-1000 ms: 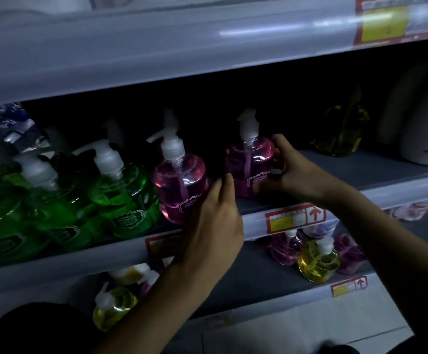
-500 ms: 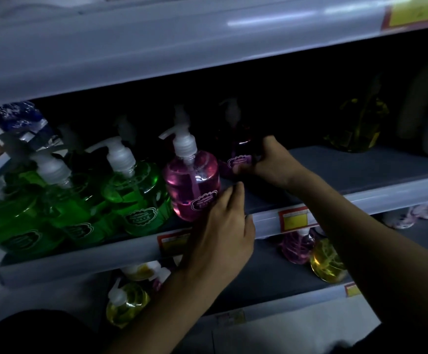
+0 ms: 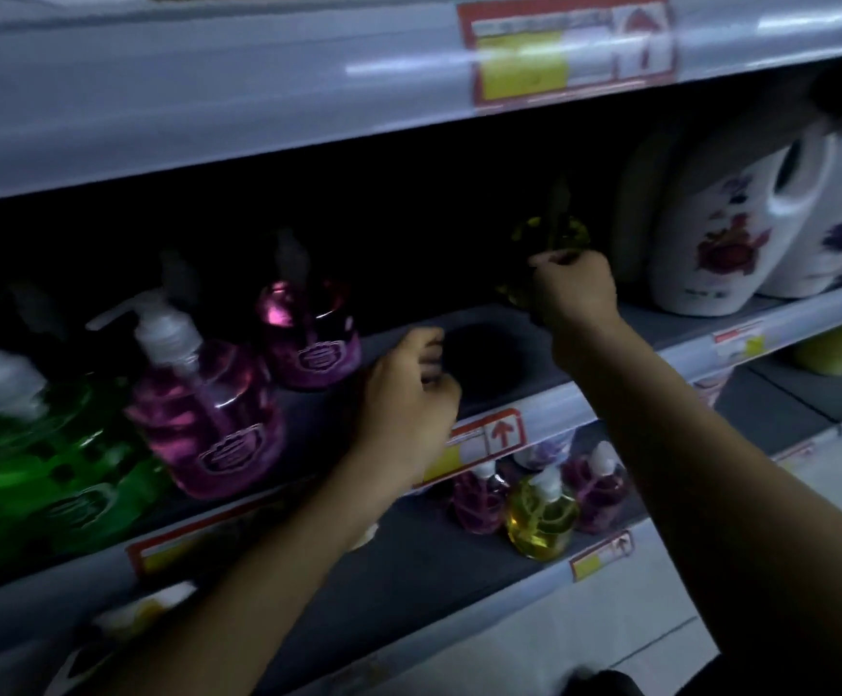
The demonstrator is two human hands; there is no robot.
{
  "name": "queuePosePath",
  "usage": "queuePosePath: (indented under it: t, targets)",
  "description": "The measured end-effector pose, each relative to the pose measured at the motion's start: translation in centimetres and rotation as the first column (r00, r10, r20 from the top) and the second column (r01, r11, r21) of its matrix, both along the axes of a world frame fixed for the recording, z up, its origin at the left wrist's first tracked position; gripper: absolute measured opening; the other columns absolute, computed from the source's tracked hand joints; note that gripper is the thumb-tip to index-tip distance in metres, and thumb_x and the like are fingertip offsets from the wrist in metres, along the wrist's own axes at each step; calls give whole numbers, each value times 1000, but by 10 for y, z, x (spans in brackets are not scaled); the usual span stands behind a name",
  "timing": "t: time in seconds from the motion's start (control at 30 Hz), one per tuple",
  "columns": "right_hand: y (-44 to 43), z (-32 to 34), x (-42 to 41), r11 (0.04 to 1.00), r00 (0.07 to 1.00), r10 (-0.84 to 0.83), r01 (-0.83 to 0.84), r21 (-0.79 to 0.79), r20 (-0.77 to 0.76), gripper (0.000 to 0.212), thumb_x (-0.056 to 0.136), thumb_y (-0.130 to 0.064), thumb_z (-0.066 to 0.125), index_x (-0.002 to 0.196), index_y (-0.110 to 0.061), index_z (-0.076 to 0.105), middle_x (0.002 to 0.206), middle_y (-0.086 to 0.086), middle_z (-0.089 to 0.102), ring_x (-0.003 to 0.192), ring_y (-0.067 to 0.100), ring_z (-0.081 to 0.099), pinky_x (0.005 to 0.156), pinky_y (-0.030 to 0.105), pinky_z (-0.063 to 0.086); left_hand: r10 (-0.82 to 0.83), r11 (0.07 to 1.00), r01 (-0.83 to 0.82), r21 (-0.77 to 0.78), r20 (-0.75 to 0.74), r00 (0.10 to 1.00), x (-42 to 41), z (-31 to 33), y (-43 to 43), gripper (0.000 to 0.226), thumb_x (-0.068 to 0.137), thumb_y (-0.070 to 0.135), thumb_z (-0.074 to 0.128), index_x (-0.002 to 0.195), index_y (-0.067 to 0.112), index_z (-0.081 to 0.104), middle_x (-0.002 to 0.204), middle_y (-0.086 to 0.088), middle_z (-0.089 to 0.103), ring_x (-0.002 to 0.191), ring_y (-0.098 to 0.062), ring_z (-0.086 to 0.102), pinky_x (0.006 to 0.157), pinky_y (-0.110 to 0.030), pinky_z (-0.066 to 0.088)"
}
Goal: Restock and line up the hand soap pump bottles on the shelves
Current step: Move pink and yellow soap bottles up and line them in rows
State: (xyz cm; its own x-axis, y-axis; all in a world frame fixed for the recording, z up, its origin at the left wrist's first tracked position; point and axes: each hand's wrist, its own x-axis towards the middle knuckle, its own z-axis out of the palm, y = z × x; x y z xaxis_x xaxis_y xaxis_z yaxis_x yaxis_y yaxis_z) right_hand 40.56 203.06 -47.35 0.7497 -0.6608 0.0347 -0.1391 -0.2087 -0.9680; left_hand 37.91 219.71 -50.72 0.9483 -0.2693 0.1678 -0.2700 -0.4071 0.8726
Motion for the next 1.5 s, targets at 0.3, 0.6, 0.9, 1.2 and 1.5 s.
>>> queuePosePath:
  t: [0.3, 0.6, 0.9, 1.2, 1.5]
  targets:
    - [-59, -28, 8, 948, 982, 185, -185, 259, 25, 68, 93, -1, 50, 151, -19, 20, 131, 16, 55, 117, 32, 57, 99, 47, 50, -32, 999, 25, -26, -311, 950, 69, 21, -124, 17, 89, 0, 45, 105, 5, 48, 81, 0, 44, 67, -11, 40, 47, -20, 31]
    - [-79, -8, -49, 882, 889, 457, -451, 135, -17, 54, 89, 23, 35, 139, 3, 38, 121, 27, 62, 98, 20, 66, 62, 10, 53, -9, 1000, 11, 25, -93, 996, 40, 7, -85, 50, 84, -6, 54, 128, 15, 43, 115, -2, 54, 105, -17, 51, 79, -21, 40]
    - [-59, -9, -67, 810, 808, 576, -585, -45, -121, 67, 81, 16, 63, 141, -5, 41, 129, 11, 57, 120, 23, 55, 93, 29, 53, -94, 981, 82, -173, -66, 993, -13, 2, -26, 66, 78, -6, 68, 133, 22, 45, 103, 15, 61, 89, 6, 63, 73, -11, 51]
    - [-35, -16, -61, 775, 803, 584, -594, -216, -117, 67, 73, 7, 76, 133, -6, 50, 122, 17, 64, 113, 30, 62, 96, 50, 51, -139, 975, 134, -175, -14, 990, 2, 5, -11, 58, 82, 1, 71, 123, 33, 46, 109, 16, 60, 100, 7, 58, 80, -11, 49]
    - [-31, -4, -92, 787, 870, 484, -387, -481, 93, 56, 59, -16, 85, 107, -29, 59, 95, -13, 72, 90, -2, 68, 78, 25, 56, -11, 963, 65, -263, 202, 979, -22, 13, -12, 81, 73, -9, 72, 128, 47, 53, 122, 23, 63, 115, -1, 58, 98, -34, 49]
